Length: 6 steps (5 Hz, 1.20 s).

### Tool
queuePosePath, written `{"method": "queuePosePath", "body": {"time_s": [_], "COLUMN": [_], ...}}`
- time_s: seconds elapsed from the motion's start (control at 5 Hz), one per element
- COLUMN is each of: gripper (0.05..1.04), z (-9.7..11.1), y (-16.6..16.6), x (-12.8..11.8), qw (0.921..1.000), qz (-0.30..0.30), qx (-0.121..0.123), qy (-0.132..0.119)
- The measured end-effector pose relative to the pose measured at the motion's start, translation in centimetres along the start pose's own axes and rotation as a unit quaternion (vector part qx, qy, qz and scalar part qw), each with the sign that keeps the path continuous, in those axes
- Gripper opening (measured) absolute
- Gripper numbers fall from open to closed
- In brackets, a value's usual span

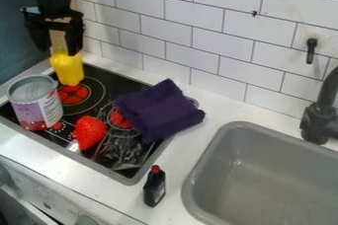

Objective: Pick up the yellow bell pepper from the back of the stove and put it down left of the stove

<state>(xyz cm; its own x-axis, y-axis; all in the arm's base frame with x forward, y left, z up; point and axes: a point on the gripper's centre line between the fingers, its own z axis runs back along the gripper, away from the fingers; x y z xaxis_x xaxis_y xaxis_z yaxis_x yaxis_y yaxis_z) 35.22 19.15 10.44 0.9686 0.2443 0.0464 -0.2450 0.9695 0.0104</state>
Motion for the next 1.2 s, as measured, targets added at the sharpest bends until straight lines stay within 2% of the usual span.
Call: {"method": "queuePosePath", "body": {"time_s": [0.2, 0.4, 0.6, 0.8, 1.0, 1.2], "gripper": [0.639, 0.374, 0.175, 0.115, 0.111, 0.111], "z": [-0.4, -0.3, -0.9, -1.0, -0.9, 1.3], "y": [0.0, 0.1, -0.1, -0.3, -0.9, -3.3], "x": [0.2, 0.5, 0.8, 0.6, 0.7, 0.8], "qw": [1.0, 1.0, 0.9999, 0.9998, 0.9994, 0.9987], "qz": [0.002, -0.001, -0.003, -0.006, -0.02, -0.038], "qx": [-0.001, -0.002, -0.012, -0.017, -0.025, -0.019], "qy": [0.004, -0.001, 0.006, 0.012, 0.01, -0.028]}}
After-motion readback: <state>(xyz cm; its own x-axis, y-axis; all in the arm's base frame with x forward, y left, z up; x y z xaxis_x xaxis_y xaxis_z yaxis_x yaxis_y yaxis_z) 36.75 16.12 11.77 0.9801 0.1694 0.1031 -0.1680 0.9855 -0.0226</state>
